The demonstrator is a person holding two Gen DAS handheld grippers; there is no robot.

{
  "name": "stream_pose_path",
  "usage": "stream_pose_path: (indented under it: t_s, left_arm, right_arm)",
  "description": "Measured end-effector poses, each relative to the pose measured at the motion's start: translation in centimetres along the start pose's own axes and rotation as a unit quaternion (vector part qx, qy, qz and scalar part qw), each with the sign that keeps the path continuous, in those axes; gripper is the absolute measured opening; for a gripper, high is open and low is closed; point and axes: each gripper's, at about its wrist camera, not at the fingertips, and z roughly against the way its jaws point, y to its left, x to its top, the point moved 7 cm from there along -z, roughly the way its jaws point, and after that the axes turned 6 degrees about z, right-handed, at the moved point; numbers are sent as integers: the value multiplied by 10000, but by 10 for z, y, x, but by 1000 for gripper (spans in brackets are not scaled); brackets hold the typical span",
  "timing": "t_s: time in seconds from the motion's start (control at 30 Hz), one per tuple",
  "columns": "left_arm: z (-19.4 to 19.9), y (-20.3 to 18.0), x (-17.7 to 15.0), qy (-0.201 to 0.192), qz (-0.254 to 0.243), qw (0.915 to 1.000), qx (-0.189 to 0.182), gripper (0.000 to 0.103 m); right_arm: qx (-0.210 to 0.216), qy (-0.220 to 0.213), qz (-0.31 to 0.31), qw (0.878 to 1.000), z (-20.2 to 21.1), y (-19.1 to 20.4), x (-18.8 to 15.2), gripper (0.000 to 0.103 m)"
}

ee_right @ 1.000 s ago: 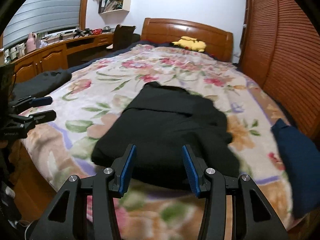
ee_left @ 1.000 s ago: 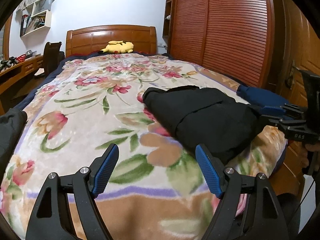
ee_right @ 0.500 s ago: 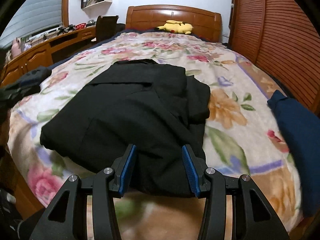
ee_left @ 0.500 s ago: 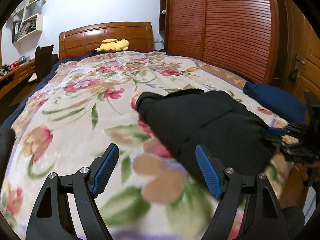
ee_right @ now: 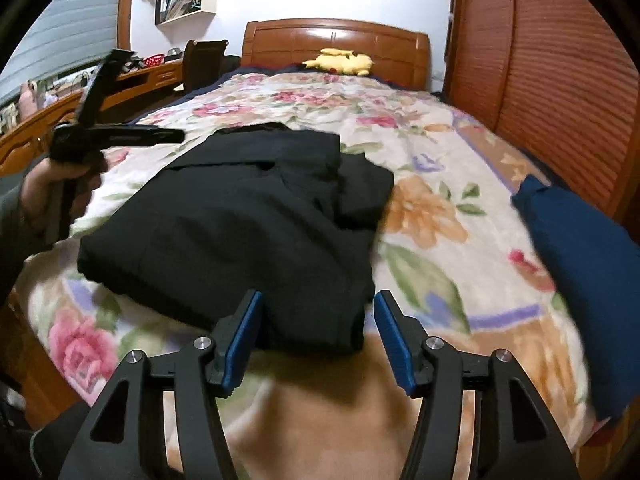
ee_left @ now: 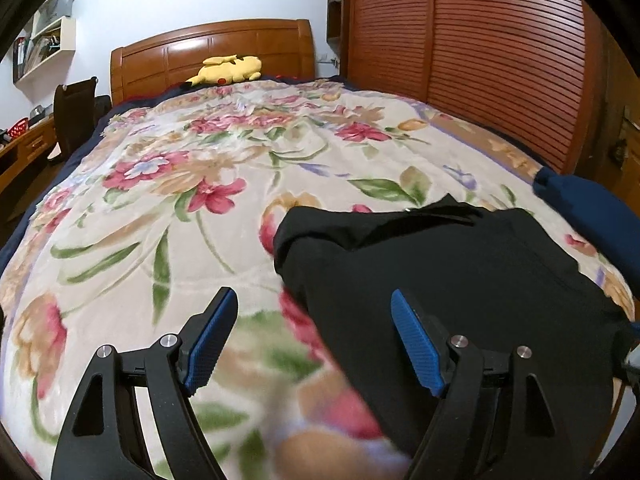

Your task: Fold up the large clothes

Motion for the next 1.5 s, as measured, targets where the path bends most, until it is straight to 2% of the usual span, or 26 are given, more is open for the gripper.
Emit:
stream_pose_path:
  t_s: [0.33,0.63,0.83,0.9,1.17,1.5]
  left_arm:
    - [-44,10,17,243,125,9996,29,80]
    - [-66,6,20,350,104,9993,7,80]
    - [-73,4,16,392,53,9992,75,80]
    - [-75,3,15,387,2,9992,109,80]
    - [-85,5,12,533,83,9985,55,80]
    - [-94,4,7,721,318,9969,-43,80]
  right_arm:
    - [201,232,-211,9993,-10,-7,-14,60]
    - [190,441,-175,9987,-8,-4,-25,60]
    - [247,161,-457,9985,-10,-10,-17,60]
    - [144,95,-440,9989,-13,-9,-14,60]
    - [188,164,-467,9986,-34,-6,-17,60]
    - [174,121,-479,9986,-39,0,-18,60]
